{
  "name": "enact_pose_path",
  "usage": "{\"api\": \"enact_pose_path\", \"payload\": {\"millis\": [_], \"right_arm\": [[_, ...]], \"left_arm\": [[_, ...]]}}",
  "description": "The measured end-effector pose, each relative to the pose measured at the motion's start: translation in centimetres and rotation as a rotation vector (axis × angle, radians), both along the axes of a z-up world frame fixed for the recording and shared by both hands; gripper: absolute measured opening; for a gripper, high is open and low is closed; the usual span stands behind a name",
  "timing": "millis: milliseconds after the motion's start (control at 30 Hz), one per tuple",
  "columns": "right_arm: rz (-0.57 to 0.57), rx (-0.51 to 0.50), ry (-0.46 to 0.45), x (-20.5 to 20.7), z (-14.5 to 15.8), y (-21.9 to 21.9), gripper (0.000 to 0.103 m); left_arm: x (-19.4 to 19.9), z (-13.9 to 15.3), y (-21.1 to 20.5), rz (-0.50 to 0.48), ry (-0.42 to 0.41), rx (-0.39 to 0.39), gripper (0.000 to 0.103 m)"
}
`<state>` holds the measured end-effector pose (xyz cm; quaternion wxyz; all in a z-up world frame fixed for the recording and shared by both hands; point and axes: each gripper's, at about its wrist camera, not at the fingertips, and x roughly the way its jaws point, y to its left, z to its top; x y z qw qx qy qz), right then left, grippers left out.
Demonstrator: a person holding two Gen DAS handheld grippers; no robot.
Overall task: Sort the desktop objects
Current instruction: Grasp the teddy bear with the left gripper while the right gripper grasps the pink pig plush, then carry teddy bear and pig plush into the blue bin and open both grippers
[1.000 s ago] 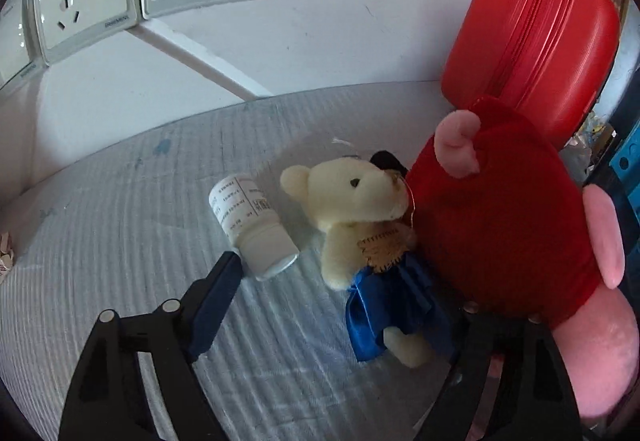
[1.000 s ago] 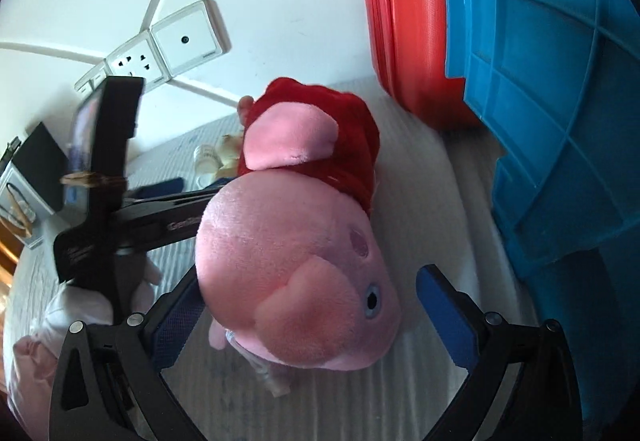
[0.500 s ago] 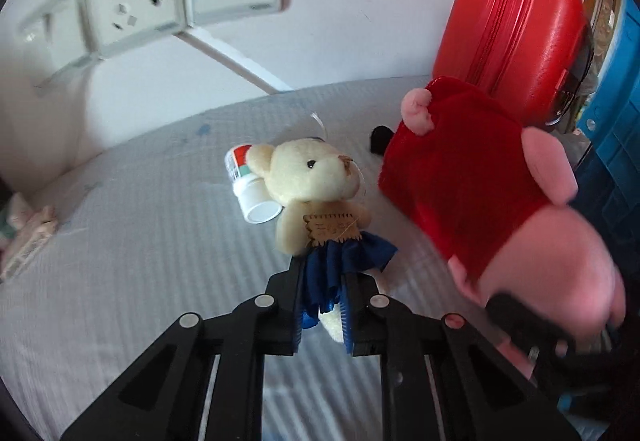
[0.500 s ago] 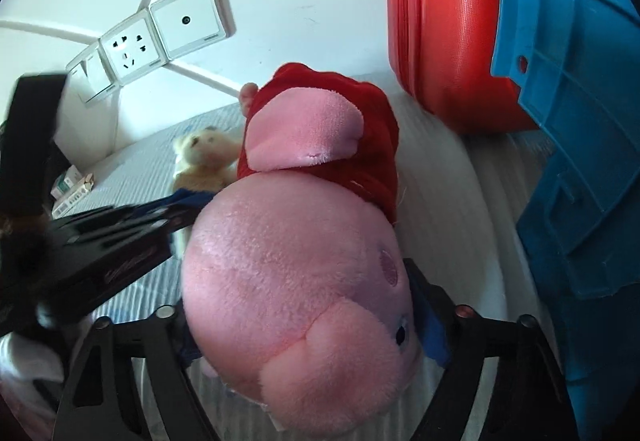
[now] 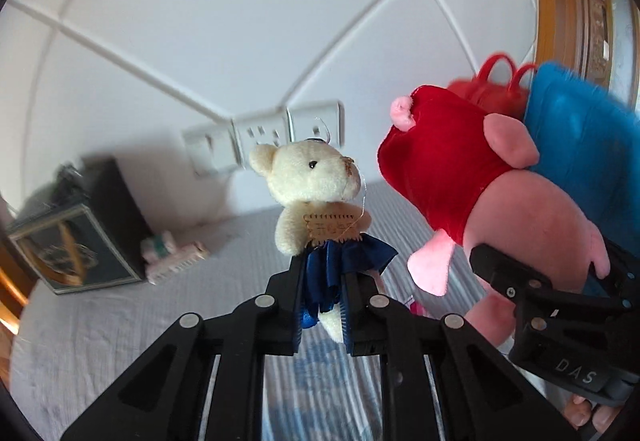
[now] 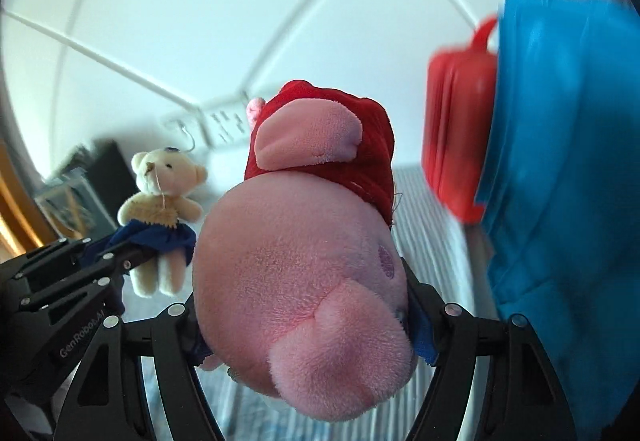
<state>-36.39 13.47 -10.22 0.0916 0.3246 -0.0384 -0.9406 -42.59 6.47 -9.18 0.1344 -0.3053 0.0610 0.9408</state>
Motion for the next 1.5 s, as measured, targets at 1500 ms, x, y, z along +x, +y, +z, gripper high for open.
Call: {"api": "enact_pose_path", "payload": {"millis": [1500], "right_arm": [[-0.531, 0.088, 0.133, 32.6, 14.5, 38.0, 0.081]], "left_arm": [[37.4, 15.7, 34.2, -0.501, 0.107, 0.009, 0.038]]}}
